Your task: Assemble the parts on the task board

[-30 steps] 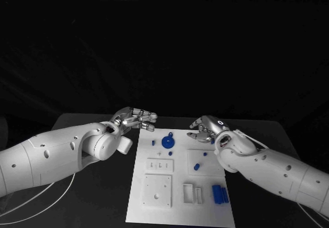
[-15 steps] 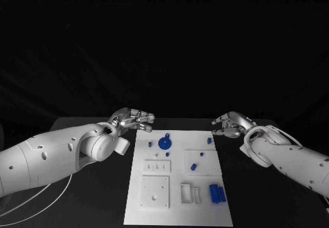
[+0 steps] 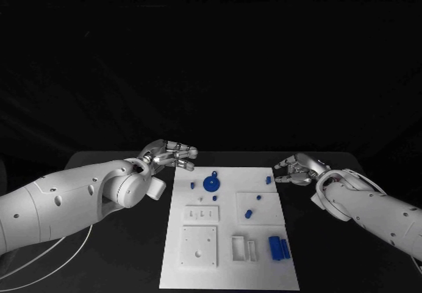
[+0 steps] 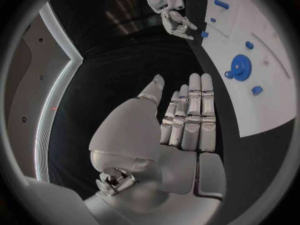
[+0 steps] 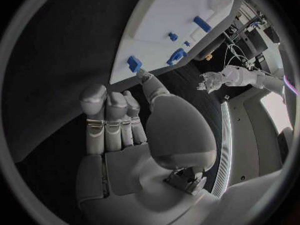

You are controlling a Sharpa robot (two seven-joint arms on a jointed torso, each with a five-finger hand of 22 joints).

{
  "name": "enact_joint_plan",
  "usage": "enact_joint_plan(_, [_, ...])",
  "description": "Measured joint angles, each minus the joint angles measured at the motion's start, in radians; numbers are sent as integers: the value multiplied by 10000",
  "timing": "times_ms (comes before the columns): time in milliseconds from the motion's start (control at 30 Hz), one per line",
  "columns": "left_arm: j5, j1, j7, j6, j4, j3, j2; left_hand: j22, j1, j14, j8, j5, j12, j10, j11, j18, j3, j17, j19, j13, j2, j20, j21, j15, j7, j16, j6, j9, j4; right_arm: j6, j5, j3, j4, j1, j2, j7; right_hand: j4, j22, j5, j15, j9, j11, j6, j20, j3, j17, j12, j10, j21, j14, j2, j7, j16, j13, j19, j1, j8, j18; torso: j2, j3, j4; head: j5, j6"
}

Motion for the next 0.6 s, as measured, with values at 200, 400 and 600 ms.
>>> enact_joint_plan(200, [-5,-23,9,22,-36,0,4,1,0,0,0,0,0,0,0,0,-16,-1,0,0,0,0,0,0,0,0,0,-1,-16,-1,-7,0,-374,-193,222,45,1,0,-50,32,0,18,-116,0,-1,0,0,-17,-25,-32,0,42,0,-19,0,0,0,-52,2,4,12,35,-2])
enact_joint_plan(400, [-8,-40,13,35,-64,0,0,1,0,0,0,0,0,0,0,0,-28,-1,0,0,0,0,0,0,0,0,0,-1,-28,-17,-11,0,-542,-297,389,70,31,0,-49,32,1,18,-116,0,-31,3,0,-17,-25,-32,0,42,0,-19,1,0,0,-53,2,0,13,35,-32])
enact_joint_plan(600, [-11,-54,15,48,-75,0,17,1,0,0,0,0,0,1,0,0,-28,-2,1,0,0,0,0,0,0,0,0,-2,-28,-27,-10,3,-686,-323,519,84,30,0,-49,33,1,18,-116,-1,-30,20,0,-16,-25,-32,0,41,0,-19,0,0,0,-54,-3,-12,12,18,-49])
